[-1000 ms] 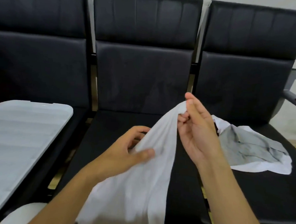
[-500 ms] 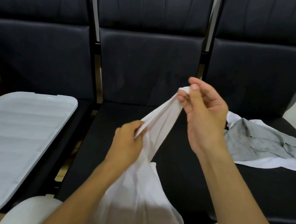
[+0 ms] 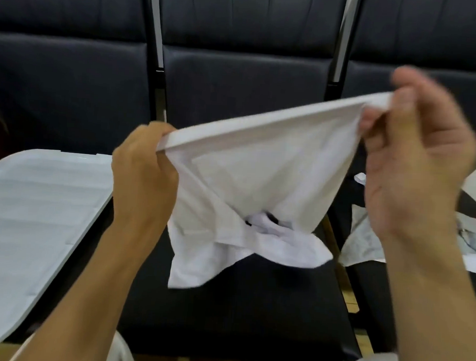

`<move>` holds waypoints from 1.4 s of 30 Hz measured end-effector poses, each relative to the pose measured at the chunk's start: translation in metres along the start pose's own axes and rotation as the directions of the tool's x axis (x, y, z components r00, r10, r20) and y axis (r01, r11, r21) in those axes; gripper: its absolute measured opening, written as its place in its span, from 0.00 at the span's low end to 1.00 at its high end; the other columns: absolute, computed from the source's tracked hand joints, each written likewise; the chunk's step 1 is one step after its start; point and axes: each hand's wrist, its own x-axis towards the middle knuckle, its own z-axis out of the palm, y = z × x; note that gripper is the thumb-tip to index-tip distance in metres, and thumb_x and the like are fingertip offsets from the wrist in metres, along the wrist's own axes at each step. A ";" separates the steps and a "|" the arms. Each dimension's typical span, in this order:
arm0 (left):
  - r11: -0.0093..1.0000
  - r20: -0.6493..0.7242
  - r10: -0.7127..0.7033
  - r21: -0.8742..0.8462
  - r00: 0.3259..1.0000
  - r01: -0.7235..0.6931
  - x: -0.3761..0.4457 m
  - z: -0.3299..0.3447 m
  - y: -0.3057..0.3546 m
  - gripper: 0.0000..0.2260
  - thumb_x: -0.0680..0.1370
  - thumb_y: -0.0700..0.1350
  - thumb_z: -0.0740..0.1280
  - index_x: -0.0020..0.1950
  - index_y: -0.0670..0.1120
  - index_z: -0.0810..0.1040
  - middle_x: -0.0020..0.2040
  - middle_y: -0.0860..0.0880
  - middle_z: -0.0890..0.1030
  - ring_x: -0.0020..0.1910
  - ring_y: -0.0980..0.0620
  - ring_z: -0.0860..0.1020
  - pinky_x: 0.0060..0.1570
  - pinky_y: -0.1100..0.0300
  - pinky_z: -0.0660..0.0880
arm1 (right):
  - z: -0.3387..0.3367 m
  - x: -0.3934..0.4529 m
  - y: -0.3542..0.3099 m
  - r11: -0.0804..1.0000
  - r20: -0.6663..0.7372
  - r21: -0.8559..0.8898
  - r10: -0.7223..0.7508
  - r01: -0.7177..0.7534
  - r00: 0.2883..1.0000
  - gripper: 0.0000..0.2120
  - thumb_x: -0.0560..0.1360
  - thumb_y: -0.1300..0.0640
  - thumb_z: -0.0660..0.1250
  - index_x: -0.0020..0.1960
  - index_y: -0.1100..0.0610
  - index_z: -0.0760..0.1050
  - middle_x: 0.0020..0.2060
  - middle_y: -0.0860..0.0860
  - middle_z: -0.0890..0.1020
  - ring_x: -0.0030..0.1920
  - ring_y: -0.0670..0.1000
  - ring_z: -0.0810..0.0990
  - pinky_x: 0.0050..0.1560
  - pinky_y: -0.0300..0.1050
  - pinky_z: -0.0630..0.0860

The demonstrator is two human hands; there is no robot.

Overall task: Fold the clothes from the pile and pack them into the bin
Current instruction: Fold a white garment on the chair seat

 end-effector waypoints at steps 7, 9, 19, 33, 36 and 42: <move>0.930 0.336 -0.298 -0.107 0.893 0.350 -0.014 0.006 -0.014 0.08 0.82 0.41 0.59 0.46 0.46 0.76 0.39 0.52 0.77 0.36 0.65 0.74 0.34 0.76 0.68 | -0.024 -0.011 0.061 0.708 0.138 -0.687 0.348 -0.163 0.927 0.12 0.83 0.57 0.58 0.50 0.49 0.79 0.43 0.44 0.80 0.44 0.43 0.79 0.47 0.44 0.77; 0.948 0.420 -0.258 -0.063 0.870 0.312 -0.019 0.009 -0.019 0.15 0.82 0.50 0.60 0.43 0.41 0.77 0.36 0.45 0.77 0.34 0.56 0.74 0.33 0.69 0.68 | -0.028 -0.015 0.073 0.680 0.133 -0.714 0.369 -0.170 0.920 0.12 0.84 0.57 0.56 0.48 0.49 0.76 0.42 0.45 0.79 0.43 0.43 0.77 0.47 0.42 0.74; 0.997 0.541 0.060 -0.069 0.839 -0.026 -0.025 0.002 -0.036 0.04 0.78 0.41 0.69 0.49 0.48 0.84 0.41 0.54 0.82 0.40 0.56 0.78 0.41 0.68 0.72 | -0.027 -0.009 0.057 0.819 -0.141 -0.567 0.007 -0.086 0.990 0.09 0.84 0.59 0.53 0.53 0.51 0.72 0.41 0.41 0.73 0.40 0.35 0.73 0.44 0.29 0.70; 0.973 0.517 -0.165 -0.053 0.840 0.225 -0.021 -0.007 -0.040 0.06 0.76 0.50 0.71 0.41 0.51 0.80 0.32 0.50 0.78 0.34 0.54 0.75 0.33 0.70 0.69 | -0.058 -0.014 0.056 0.423 0.194 -0.906 0.371 0.021 0.908 0.09 0.78 0.60 0.67 0.48 0.48 0.83 0.36 0.40 0.77 0.40 0.44 0.76 0.38 0.35 0.68; 0.991 0.674 -0.106 0.014 0.731 0.131 -0.024 -0.007 -0.049 0.02 0.75 0.49 0.72 0.44 0.53 0.81 0.39 0.53 0.80 0.40 0.57 0.77 0.39 0.69 0.70 | -0.063 -0.010 0.041 0.576 0.179 -0.773 0.601 -0.267 0.779 0.09 0.78 0.61 0.66 0.41 0.56 0.82 0.32 0.47 0.78 0.35 0.45 0.75 0.34 0.33 0.70; 0.966 0.395 -0.165 0.252 0.904 0.066 -0.023 -0.003 -0.064 0.12 0.79 0.33 0.59 0.51 0.47 0.78 0.42 0.49 0.76 0.41 0.47 0.76 0.40 0.52 0.74 | -0.063 -0.021 0.043 0.536 0.456 -0.657 0.842 -0.530 0.287 0.30 0.70 0.34 0.71 0.30 0.62 0.78 0.27 0.59 0.77 0.27 0.57 0.73 0.31 0.44 0.62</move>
